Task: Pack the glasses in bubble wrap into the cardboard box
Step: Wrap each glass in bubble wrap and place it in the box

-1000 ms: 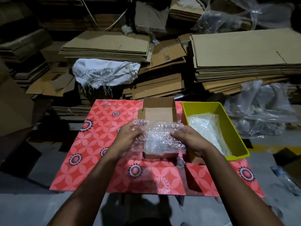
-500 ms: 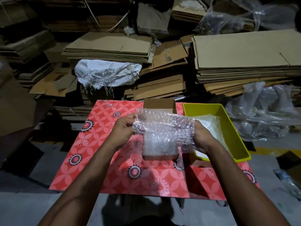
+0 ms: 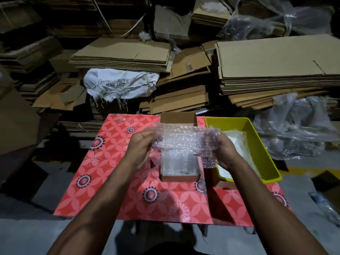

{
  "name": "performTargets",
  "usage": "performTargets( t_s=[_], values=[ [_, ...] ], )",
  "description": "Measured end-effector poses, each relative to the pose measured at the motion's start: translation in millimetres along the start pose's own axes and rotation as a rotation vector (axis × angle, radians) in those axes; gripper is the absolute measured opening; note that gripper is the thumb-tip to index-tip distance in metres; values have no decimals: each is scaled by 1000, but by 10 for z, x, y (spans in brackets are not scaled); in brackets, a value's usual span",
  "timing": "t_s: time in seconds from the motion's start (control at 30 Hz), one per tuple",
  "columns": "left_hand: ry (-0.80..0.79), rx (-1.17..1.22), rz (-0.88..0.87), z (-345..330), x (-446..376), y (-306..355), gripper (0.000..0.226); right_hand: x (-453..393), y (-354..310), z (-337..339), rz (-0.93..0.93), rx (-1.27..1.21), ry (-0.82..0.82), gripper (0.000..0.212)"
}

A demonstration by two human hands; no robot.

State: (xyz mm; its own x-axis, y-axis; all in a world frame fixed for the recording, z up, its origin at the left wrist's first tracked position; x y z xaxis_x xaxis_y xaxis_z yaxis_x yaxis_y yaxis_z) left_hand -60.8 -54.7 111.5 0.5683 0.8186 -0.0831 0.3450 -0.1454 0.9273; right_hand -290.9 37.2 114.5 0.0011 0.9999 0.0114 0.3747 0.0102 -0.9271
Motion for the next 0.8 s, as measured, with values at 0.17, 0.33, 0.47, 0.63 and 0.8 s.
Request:
performTargets(
  t_s=[0.17, 0.33, 0.47, 0.63, 0.8],
  values=[
    [19, -160, 27, 10, 19, 70, 30, 47, -42, 13, 42, 448, -136, 33],
    [48, 47, 108, 87, 13, -23, 70, 31, -51, 26, 23, 444, -112, 83],
    [5, 34, 285, 70, 97, -209, 39, -16, 70, 129, -23, 450, -26, 86],
    [46, -70, 331, 150, 104, -388, 20, -71, 234, 208, -97, 321, 36, 53],
    [55, -243, 239, 103, 116, -371, 26, -98, 344, 208, -127, 397, 44, 72]
  ],
)
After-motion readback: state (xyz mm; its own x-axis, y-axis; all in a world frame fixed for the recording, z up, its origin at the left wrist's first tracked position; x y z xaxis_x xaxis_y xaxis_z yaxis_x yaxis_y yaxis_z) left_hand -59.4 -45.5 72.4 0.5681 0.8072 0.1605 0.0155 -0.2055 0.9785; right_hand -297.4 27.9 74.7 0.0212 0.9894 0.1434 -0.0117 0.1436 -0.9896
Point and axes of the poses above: each hand's wrist, its own x-axis away from the middle knuckle, its own z-axis out of the back of the hand, y = z × x, the point moved 5 cm from there along -x, towards the middle knuckle, and after that the axes turned 13 degrees about -y, right-handed, at the moved point
